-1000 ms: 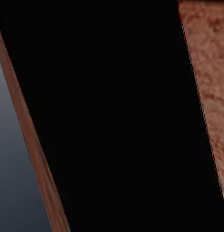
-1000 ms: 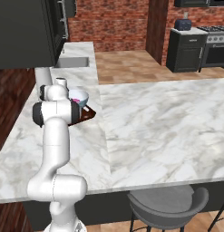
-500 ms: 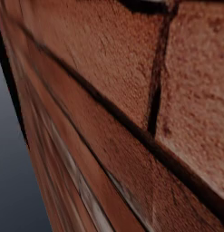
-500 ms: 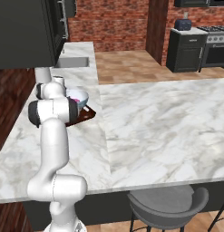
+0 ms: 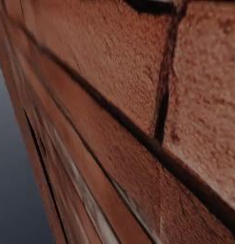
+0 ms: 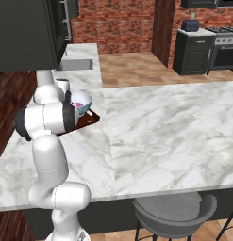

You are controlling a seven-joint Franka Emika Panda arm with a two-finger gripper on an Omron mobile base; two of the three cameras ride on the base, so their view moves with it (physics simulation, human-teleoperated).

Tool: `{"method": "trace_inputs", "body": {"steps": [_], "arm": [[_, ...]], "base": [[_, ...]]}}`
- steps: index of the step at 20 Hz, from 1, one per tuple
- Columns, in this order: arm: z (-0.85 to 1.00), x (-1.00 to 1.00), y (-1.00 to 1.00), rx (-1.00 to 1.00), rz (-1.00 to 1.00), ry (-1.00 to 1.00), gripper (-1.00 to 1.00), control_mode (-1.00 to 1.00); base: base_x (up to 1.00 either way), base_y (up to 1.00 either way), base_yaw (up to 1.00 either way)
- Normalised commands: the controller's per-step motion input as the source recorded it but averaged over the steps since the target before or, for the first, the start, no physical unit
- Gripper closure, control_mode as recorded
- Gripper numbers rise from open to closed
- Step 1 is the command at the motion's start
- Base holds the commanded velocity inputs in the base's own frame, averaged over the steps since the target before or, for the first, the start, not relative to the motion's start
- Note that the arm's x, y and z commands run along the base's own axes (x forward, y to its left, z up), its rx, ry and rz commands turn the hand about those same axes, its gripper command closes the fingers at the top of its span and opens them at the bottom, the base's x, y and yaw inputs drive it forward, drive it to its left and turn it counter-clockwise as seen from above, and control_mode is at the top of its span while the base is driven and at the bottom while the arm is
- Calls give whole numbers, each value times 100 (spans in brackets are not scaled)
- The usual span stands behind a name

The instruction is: Place the bowl with donut and the cupcake onto the tray.

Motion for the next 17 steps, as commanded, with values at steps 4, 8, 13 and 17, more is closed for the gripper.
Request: {"method": "trace_inputs", "body": {"steps": [4,8,13,17], "arm": [[16,-85,-62,6,0,-10,-100,-100],[22,-79,-38,6,0,-6,-100,-100],[13,-59,-19,1,0,-1,-100,-100],[28,-33,-12,0,0,1,-100,-100]], "base": [[0,0,0],[0,0,0],[0,0,0],[0,0,0]]}}
